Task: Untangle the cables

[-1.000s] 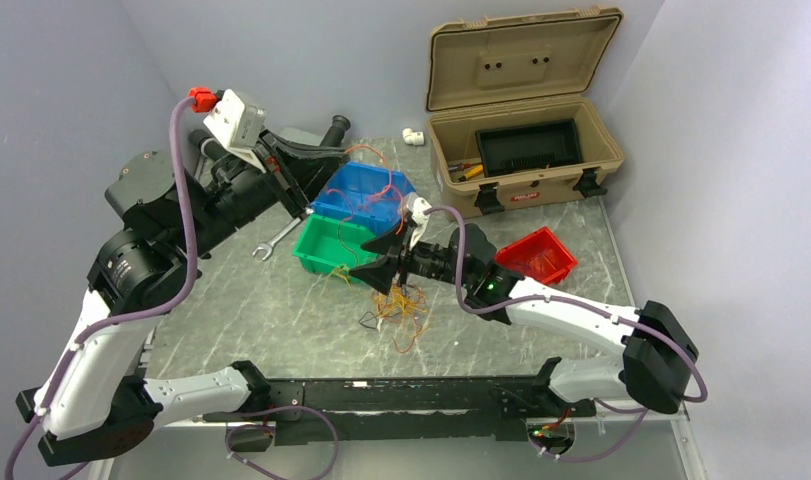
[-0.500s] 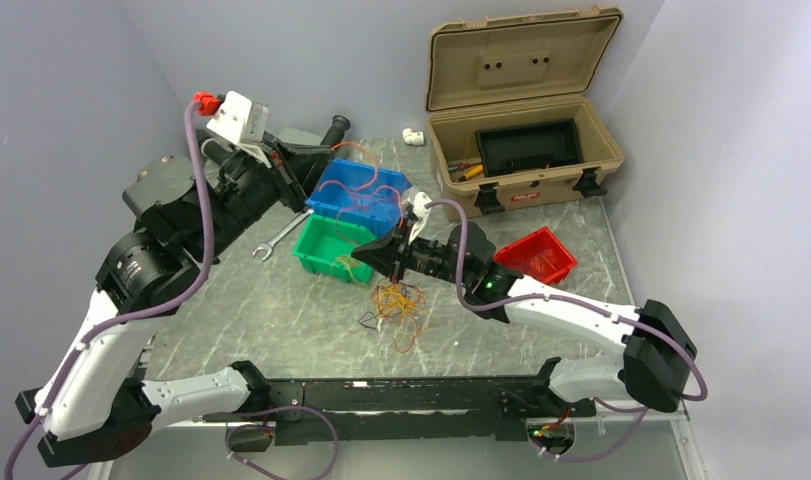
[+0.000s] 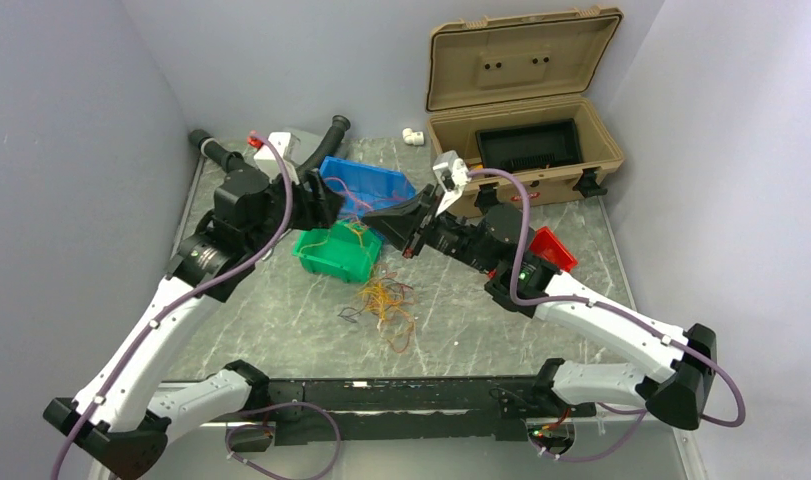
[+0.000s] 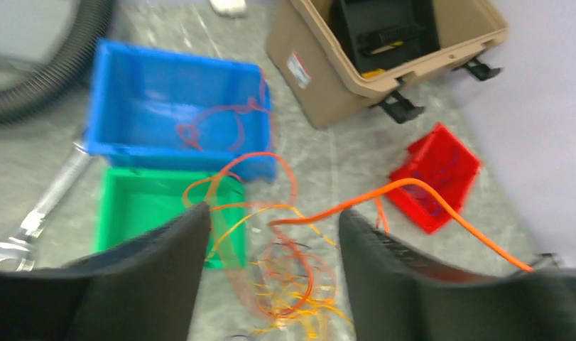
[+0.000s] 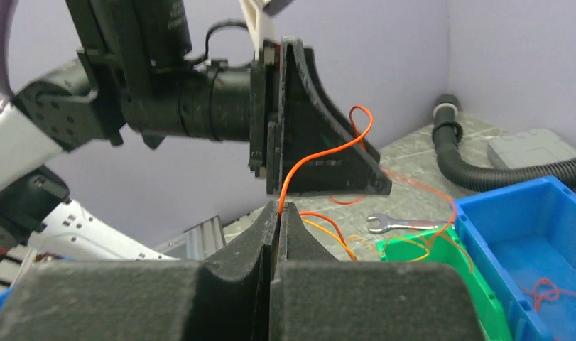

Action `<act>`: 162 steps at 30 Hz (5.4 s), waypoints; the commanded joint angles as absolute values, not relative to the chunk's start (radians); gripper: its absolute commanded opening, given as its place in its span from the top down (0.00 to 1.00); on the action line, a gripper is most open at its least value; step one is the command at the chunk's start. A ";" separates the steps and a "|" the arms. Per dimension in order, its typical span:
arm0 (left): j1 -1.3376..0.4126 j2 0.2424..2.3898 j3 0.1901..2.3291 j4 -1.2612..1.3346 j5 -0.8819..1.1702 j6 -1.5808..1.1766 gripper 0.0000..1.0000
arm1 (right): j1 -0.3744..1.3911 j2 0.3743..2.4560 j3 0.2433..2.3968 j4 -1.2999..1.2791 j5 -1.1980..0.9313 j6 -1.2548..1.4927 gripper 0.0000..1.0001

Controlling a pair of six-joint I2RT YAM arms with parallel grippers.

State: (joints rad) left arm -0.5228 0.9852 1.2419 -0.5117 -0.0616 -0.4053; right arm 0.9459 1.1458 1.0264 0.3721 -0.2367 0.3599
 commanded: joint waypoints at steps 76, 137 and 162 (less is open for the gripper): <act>-0.703 0.759 0.393 -0.096 0.038 -0.540 1.00 | 0.629 1.164 1.405 -0.092 0.174 0.430 1.00; -0.703 0.595 0.584 -0.370 -0.135 -0.411 1.00 | 0.612 1.658 1.227 0.099 -0.460 0.442 0.26; -0.703 0.738 0.888 -0.373 -0.011 -0.344 1.00 | 0.936 1.498 0.745 0.291 -0.141 0.405 0.32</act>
